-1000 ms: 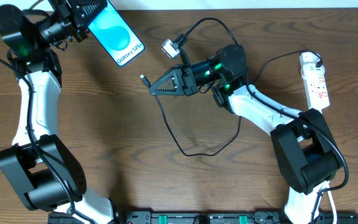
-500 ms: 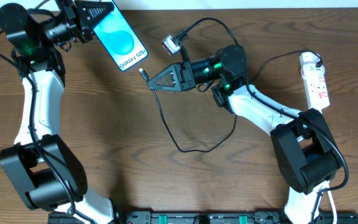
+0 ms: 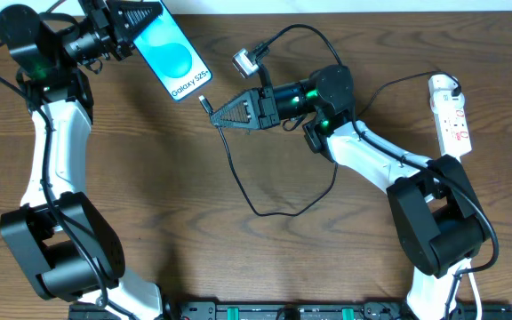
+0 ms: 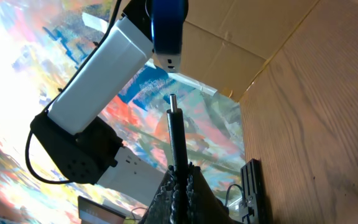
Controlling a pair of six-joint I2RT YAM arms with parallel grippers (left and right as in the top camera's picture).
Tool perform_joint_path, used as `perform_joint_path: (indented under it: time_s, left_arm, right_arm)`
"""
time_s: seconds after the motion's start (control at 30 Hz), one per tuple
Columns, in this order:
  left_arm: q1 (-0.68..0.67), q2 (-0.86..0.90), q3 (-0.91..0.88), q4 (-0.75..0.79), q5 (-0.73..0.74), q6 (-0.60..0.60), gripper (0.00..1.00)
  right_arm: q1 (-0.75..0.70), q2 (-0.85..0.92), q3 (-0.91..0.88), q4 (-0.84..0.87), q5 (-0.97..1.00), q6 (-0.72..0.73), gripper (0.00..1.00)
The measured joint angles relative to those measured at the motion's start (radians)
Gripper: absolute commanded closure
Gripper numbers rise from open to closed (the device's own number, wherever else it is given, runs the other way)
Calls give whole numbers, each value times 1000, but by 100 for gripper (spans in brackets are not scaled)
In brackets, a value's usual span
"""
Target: Plug charger to phone and switch on socket
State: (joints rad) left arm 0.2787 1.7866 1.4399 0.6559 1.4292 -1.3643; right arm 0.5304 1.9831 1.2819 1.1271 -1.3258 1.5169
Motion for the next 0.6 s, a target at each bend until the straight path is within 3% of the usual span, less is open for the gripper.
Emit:
perform_joint_path:
  time_s: [0.6]
  left_arm:
    - [0, 2, 0, -80, -6, 12, 93]
  right_arm:
    - [2, 0, 0, 0, 2, 0, 99]
